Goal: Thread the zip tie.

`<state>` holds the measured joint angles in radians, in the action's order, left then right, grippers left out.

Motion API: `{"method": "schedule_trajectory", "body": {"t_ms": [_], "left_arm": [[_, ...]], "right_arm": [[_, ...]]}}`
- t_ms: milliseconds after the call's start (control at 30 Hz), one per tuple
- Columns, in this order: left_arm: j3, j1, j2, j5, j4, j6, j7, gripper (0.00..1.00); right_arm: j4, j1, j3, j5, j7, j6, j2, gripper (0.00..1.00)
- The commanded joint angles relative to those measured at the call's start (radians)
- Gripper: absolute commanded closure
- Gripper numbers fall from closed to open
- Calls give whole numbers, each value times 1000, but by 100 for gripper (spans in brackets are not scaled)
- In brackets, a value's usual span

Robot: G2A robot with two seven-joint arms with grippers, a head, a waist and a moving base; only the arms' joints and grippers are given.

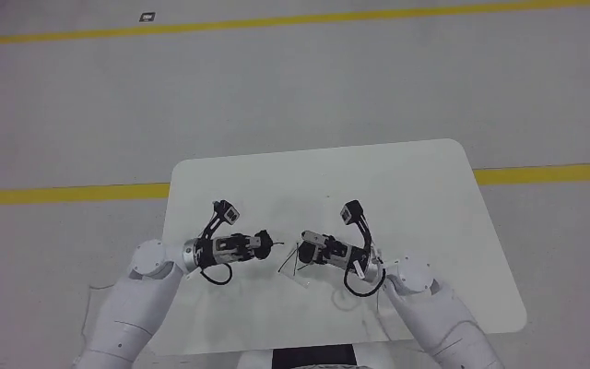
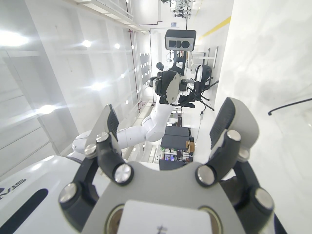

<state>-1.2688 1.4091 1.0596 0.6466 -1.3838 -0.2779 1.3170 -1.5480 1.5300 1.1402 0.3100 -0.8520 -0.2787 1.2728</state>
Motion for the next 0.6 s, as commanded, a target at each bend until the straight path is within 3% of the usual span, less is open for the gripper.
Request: {"method": "schedule_trajectory", "body": {"t_ms": [0, 100, 233, 400, 567], "left_arm": [[0, 0, 0, 0, 0, 0, -1, 100], [0, 0, 0, 0, 0, 0, -1, 100], [19, -16, 1, -9, 24, 30, -43, 100], [34, -29, -1, 33, 55, 37, 31, 100], [41, -36, -3, 19, 71, 22, 64, 100]], "right_arm": [[0, 0, 0, 0, 1, 0, 0, 0], [-1, 1, -2, 4, 1, 1, 0, 0], [36, -28, -20, 47, -95, 14, -2, 0], [88, -80, -53, 160, -256, 19, -1, 0], [88, -80, -53, 160, -256, 19, -1, 0]]}}
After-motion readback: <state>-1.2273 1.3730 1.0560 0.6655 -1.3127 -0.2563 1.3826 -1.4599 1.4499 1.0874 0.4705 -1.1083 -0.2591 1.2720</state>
